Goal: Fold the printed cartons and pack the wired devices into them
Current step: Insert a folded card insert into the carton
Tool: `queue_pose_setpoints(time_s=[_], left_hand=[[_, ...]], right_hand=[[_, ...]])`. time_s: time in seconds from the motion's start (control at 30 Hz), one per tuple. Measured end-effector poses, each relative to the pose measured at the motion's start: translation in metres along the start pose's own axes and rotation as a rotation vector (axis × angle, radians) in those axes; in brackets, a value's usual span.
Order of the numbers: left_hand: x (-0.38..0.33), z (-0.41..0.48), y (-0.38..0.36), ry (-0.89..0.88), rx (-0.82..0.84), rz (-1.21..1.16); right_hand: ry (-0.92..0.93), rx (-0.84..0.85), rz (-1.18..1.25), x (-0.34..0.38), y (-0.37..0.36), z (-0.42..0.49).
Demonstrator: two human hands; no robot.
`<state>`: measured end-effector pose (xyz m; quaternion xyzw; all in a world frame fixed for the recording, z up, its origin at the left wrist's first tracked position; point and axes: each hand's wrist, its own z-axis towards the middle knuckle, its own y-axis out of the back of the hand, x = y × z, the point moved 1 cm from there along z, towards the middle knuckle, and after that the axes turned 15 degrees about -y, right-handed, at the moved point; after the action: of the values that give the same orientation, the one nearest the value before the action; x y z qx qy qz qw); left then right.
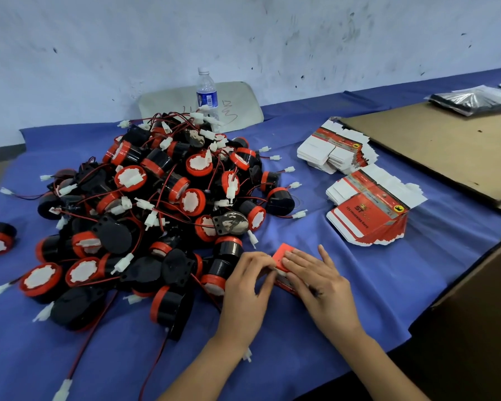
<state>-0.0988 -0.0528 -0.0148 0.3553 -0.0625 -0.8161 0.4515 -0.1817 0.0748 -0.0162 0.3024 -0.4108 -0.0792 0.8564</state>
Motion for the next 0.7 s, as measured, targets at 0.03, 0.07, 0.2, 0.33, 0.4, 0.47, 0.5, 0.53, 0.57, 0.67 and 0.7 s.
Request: queue_pose_setpoints(time_s=[0.03,0.07,0.2,0.33,0.4,0.47,0.5,0.53,0.57,0.67,0.7], left_hand=[[0.0,0.0,0.0,0.002,-0.008,0.004],[-0.001,0.001,0.0,0.005,-0.018,0.01],[-0.001,0.002,0.0,0.005,-0.007,0.018],[0.0,0.001,0.002,-0.02,0.03,0.05],[-0.001,0.001,0.002,-0.026,0.062,0.047],[-0.002,0.001,0.002,-0.012,0.092,0.023],[-0.001,0.001,0.003,0.001,0.104,0.004],[0.0,0.0,0.002,0.01,0.107,-0.009],[0.001,0.0,0.002,0.02,0.101,-0.022],[0.009,-0.005,0.002,0.111,0.065,-0.094],[0.011,-0.005,0.0,0.164,0.058,-0.136]], right_hand=[[0.016,0.021,-0.008,0.0,0.001,0.0],[0.029,0.054,-0.014,-0.001,0.003,0.0],[0.05,0.166,-0.07,-0.008,0.008,-0.001],[0.051,0.241,-0.159,-0.015,0.01,-0.002],[0.087,0.256,-0.207,-0.022,0.01,-0.006],[0.036,0.315,-0.189,-0.025,0.01,-0.007],[-0.002,0.342,-0.156,-0.024,0.01,-0.007],[-0.021,0.343,-0.128,-0.023,0.011,-0.006],[-0.036,0.339,-0.112,-0.02,0.012,-0.006],[-0.088,0.265,-0.04,-0.008,0.021,-0.001],[-0.109,0.203,0.002,-0.001,0.031,0.003]])
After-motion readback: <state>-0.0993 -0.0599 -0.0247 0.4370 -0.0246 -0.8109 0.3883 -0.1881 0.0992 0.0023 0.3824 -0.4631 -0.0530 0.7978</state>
